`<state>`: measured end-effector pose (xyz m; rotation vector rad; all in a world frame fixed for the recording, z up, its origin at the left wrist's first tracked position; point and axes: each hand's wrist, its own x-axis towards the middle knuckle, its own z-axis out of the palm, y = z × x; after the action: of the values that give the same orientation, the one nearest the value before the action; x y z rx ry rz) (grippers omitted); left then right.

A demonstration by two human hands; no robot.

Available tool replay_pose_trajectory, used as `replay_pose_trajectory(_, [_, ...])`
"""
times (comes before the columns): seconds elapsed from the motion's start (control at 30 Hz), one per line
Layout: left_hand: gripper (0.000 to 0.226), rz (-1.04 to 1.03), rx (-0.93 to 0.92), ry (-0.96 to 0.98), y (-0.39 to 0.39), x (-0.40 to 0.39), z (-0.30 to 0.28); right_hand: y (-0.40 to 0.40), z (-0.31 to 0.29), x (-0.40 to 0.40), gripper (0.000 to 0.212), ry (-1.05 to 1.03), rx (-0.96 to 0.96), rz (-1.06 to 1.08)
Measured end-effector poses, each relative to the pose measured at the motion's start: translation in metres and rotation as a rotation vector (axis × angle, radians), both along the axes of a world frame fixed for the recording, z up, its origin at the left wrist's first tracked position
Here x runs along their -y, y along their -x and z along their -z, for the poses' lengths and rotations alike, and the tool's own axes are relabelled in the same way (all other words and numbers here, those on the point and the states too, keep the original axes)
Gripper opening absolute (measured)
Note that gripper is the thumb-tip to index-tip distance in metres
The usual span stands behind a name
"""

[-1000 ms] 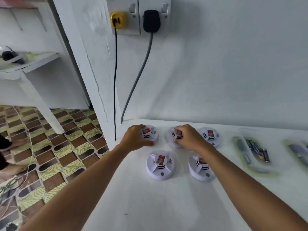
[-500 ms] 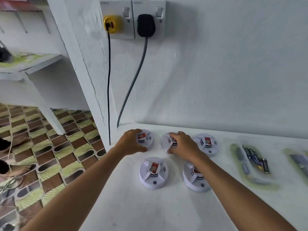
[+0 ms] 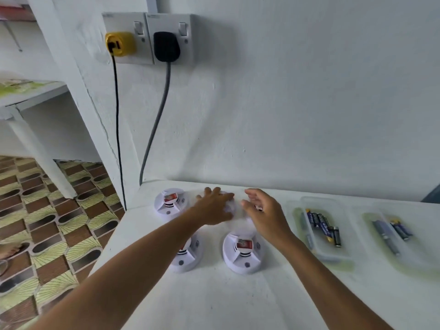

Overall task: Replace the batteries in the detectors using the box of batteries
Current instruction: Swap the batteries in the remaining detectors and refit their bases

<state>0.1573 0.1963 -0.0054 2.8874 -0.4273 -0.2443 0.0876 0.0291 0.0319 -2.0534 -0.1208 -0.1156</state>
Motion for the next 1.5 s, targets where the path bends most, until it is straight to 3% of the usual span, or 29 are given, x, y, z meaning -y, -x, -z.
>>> replay_pose_trajectory(0.07, [0.080,-0.131,-0.011,0.211,0.011,-0.016,-0.010,0.008,-0.005,-0.001,0.026,-0.051,0.010,-0.041])
replay_pose_trajectory(0.13, [0.084,-0.259,-0.072,0.649,0.020,-0.021,-0.029,0.008,-0.008,-0.003,0.025,-0.086,0.006,-0.036])
replay_pose_trajectory(0.23, [0.053,-0.313,-0.339,1.364,0.041,-0.014,-0.053,0.011,-0.015,-0.014,0.027,-0.157,-0.032,-0.064])
replay_pose_trajectory(0.3, [0.042,-0.230,-0.439,1.593,0.052,-0.012,-0.059,0.013,-0.020,-0.024,0.035,-0.187,-0.044,-0.069])
replay_pose_trajectory(0.37, [0.048,-0.211,-0.435,1.713,0.061,-0.008,-0.059,0.014,-0.024,-0.029,0.045,-0.151,-0.027,-0.028])
replay_pose_trajectory(0.57, [0.046,-0.241,-0.316,1.772,0.079,-0.007,-0.062,0.017,-0.040,-0.025,0.061,-0.087,-0.090,-0.154])
replay_pose_trajectory(1.0, [0.047,-0.396,-0.110,1.432,0.095,0.020,-0.079,0.010,-0.045,-0.019,0.068,-0.153,-0.305,-0.218])
replay_pose_trajectory(1.27, [0.032,-0.405,-0.049,1.307,0.097,0.031,-0.082,0.014,-0.044,-0.015,0.066,-0.097,-0.257,-0.228])
replay_pose_trajectory(1.5, [0.042,-0.467,-0.095,1.317,0.101,0.031,-0.082,0.017,-0.047,-0.014,0.064,0.013,-0.179,-0.272])
